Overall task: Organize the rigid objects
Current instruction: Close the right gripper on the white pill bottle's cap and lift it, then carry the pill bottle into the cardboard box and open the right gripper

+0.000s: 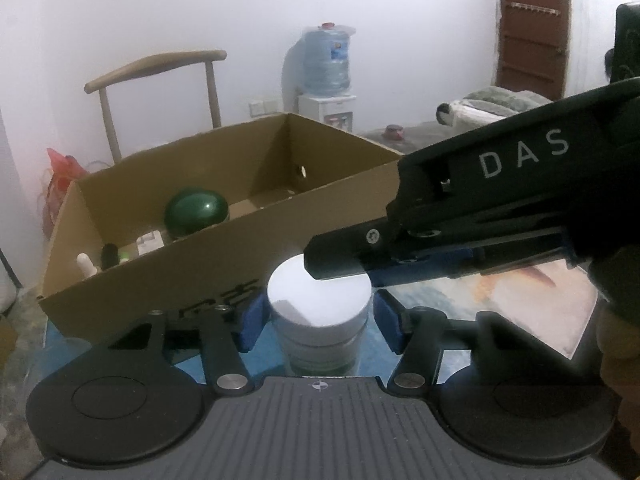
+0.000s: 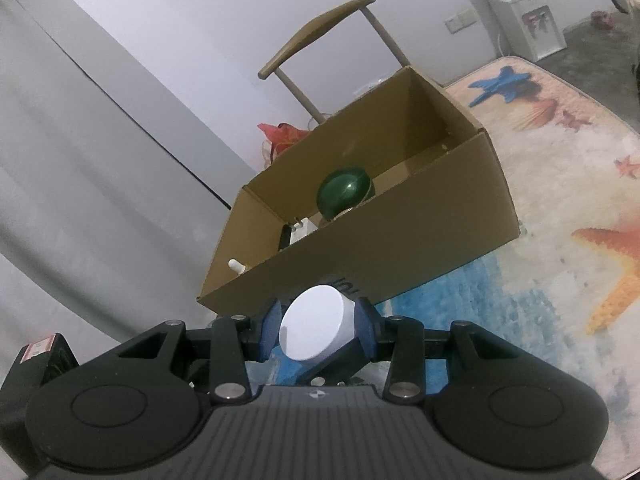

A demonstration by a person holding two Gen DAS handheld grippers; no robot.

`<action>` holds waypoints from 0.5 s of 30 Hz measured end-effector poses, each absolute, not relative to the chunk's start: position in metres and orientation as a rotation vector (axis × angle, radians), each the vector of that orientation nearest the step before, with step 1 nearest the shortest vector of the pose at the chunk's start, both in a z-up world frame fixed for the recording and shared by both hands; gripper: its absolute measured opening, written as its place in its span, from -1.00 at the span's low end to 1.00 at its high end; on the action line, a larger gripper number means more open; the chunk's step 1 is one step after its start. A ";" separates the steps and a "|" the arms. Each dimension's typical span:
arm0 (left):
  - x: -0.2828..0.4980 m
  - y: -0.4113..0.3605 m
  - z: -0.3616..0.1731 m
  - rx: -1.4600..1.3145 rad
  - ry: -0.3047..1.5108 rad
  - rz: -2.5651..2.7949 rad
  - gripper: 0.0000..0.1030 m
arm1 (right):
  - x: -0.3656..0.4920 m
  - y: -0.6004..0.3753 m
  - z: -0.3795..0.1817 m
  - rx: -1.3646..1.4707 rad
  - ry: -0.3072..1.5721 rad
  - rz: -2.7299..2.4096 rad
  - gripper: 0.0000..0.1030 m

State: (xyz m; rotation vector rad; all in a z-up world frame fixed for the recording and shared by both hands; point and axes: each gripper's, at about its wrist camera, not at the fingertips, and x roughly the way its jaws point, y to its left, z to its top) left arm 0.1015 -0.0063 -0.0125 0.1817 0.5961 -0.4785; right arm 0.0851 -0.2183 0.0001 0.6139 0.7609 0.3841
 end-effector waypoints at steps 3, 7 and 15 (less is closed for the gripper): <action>0.101 -0.005 -0.012 0.179 0.594 -0.473 0.26 | 0.084 -0.217 0.000 0.609 0.764 0.382 -0.14; 0.099 -0.004 -0.013 0.178 0.588 -0.473 0.43 | 0.083 -0.217 0.002 0.601 0.764 0.379 -0.14; 0.103 -0.010 -0.021 0.192 0.620 -0.475 0.49 | 0.086 -0.214 0.000 0.576 0.789 0.363 -0.04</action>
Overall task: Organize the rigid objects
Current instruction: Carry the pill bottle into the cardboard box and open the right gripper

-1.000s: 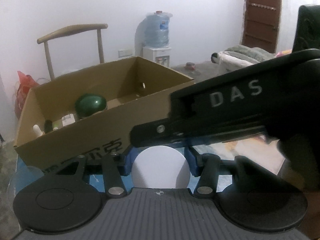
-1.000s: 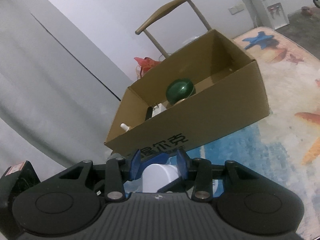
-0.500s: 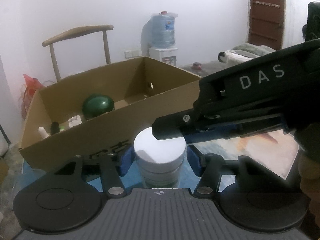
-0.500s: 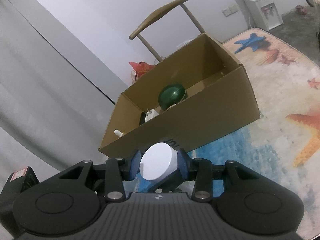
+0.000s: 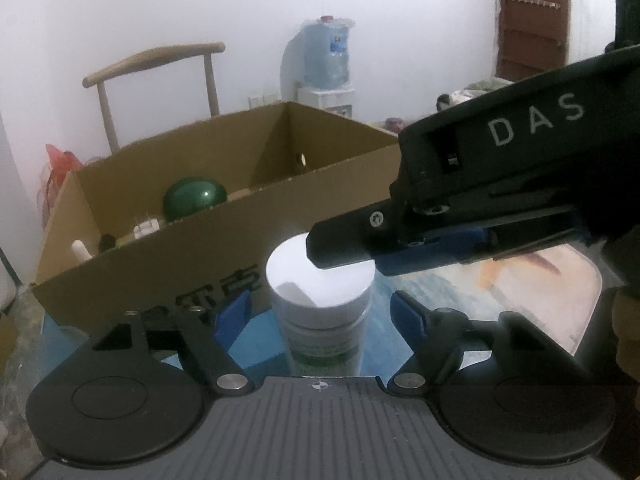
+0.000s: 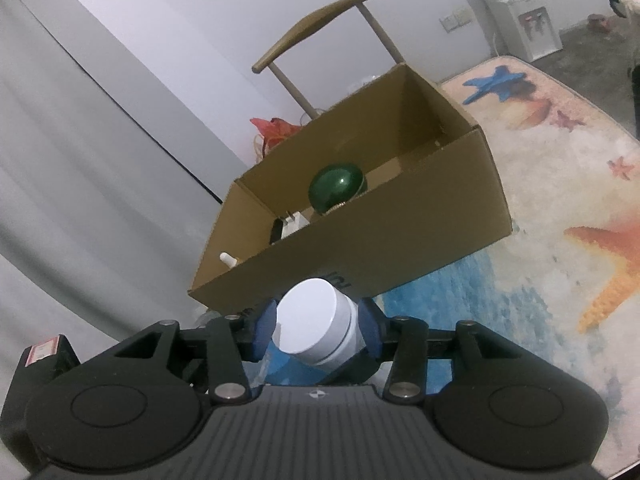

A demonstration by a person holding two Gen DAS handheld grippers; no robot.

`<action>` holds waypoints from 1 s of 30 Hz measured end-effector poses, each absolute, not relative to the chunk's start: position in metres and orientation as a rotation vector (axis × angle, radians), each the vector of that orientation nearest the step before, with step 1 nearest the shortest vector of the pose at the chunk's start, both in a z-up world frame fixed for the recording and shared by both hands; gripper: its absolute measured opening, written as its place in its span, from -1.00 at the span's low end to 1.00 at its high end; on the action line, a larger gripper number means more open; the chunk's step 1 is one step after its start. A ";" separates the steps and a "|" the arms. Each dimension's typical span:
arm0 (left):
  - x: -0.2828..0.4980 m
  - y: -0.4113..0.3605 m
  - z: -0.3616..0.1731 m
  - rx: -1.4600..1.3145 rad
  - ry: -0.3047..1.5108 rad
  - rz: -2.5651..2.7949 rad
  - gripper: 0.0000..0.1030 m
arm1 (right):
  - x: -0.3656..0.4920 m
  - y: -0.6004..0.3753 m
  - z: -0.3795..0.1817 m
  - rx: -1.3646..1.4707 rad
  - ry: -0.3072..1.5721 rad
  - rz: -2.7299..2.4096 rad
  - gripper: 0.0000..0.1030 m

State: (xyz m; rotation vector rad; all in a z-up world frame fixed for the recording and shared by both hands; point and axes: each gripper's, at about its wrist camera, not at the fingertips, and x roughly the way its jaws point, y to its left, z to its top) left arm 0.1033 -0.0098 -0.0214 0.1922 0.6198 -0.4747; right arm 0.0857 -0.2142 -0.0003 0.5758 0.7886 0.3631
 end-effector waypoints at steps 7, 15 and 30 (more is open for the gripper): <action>0.115 -0.011 -0.031 0.179 0.666 -0.453 0.34 | 0.092 -0.208 -0.007 0.564 0.821 0.371 -0.01; 0.121 -0.008 -0.034 0.142 0.704 -0.444 0.05 | 0.097 -0.209 -0.013 0.600 0.838 0.386 0.00; 0.116 -0.012 -0.025 0.141 0.707 -0.422 0.03 | 0.092 -0.208 -0.008 0.601 0.824 0.394 -0.01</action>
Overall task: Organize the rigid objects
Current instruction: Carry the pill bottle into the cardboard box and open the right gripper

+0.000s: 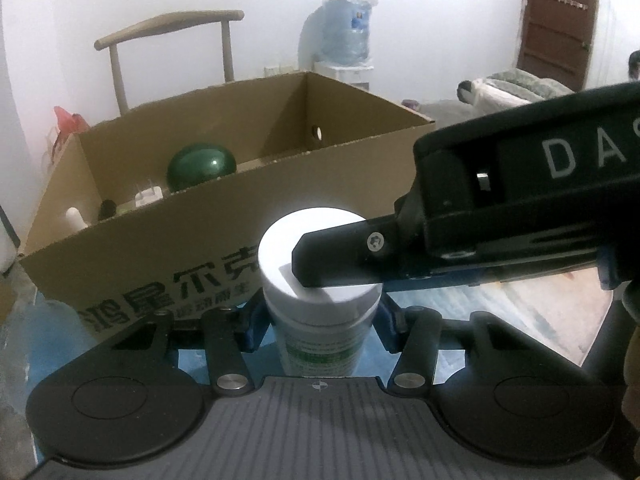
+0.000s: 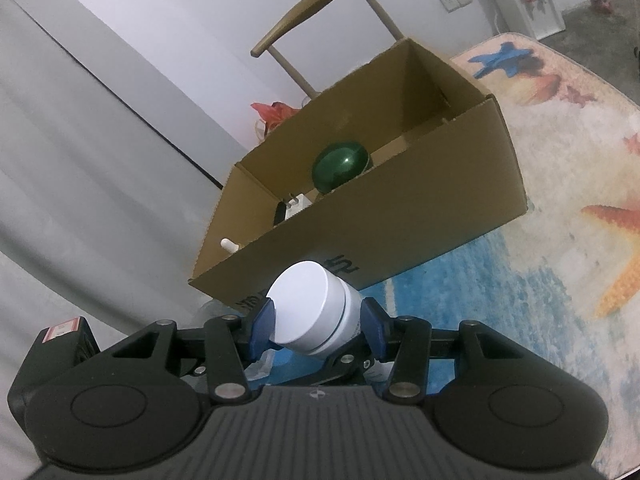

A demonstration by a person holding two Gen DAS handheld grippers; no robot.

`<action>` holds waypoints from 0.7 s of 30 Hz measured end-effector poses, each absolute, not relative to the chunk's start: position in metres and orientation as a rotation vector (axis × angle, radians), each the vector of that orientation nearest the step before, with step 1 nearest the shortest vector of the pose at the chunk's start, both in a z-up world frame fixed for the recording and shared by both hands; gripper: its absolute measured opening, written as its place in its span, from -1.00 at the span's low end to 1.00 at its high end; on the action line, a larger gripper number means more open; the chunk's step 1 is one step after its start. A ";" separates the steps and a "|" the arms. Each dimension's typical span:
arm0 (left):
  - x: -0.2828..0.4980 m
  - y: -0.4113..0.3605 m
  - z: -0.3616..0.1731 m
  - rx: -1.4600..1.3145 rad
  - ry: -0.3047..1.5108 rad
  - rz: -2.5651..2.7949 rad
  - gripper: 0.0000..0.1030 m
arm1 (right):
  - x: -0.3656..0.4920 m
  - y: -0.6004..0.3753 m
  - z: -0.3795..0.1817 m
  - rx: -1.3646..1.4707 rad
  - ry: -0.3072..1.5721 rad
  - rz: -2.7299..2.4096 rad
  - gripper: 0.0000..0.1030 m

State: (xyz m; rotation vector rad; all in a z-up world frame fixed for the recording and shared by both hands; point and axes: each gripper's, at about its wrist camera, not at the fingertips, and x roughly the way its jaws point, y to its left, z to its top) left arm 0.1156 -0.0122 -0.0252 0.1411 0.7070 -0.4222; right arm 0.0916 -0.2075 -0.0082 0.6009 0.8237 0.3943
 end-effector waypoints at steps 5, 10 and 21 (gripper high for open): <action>0.112 -0.010 -0.021 0.142 0.694 -0.417 0.03 | 0.087 -0.207 -0.002 0.596 0.810 0.402 0.00; 0.107 -0.009 -0.016 0.146 0.676 -0.410 0.03 | 0.081 -0.205 0.004 0.591 0.792 0.411 0.00; 0.094 -0.009 0.017 0.168 0.580 -0.391 0.03 | 0.065 -0.204 0.039 0.565 0.702 0.447 0.00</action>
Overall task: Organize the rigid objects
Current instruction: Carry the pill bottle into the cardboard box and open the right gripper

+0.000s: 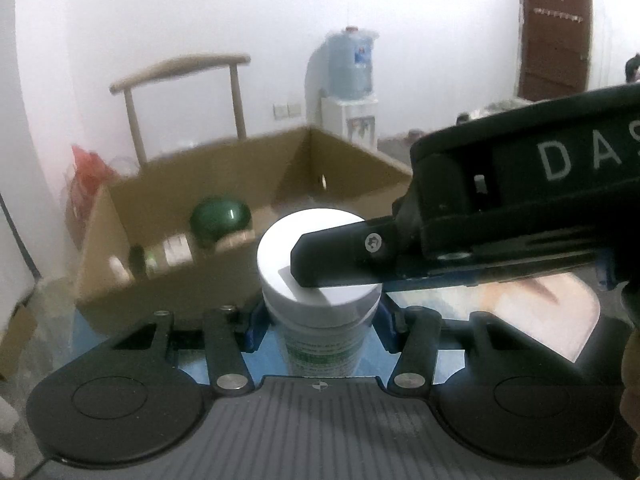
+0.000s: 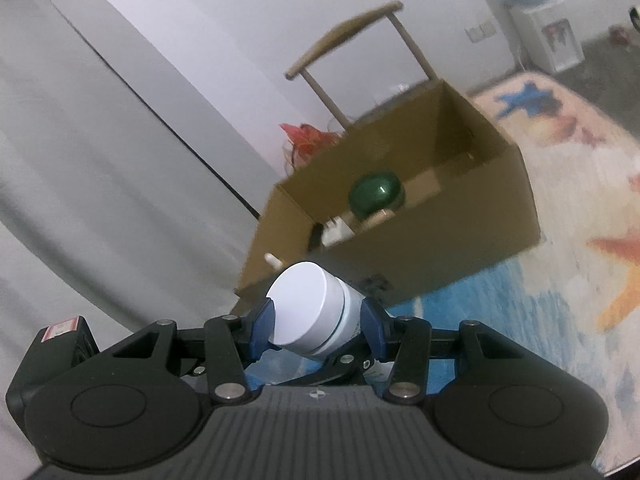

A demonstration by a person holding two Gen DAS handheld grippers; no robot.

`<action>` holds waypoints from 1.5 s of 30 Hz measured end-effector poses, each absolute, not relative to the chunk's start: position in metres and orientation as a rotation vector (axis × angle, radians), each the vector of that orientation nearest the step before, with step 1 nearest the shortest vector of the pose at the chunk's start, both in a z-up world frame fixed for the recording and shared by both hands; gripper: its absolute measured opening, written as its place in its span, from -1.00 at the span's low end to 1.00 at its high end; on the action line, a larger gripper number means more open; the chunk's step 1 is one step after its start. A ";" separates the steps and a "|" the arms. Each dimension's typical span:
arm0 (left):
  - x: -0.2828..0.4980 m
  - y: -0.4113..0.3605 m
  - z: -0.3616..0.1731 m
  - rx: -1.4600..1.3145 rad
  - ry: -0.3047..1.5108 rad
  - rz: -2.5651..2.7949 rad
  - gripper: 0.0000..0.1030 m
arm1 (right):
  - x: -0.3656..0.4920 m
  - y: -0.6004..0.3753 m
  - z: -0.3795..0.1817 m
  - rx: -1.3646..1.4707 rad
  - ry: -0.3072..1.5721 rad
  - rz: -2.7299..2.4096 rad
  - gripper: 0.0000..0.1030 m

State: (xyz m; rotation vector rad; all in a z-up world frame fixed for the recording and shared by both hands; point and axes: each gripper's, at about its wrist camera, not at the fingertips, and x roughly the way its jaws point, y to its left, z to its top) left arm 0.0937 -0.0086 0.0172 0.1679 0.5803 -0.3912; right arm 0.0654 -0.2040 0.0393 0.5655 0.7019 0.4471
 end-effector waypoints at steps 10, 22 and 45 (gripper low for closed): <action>0.149 -0.024 0.078 0.190 0.474 -0.398 0.03 | 0.125 -0.219 0.109 0.499 0.609 0.504 0.00; 0.307 -0.050 0.033 0.118 0.785 -0.410 0.03 | 0.290 -0.253 0.053 0.520 0.853 0.461 0.00; 0.333 -0.072 0.013 0.231 0.835 -0.347 0.47 | 0.330 -0.257 0.020 0.440 0.860 0.450 0.00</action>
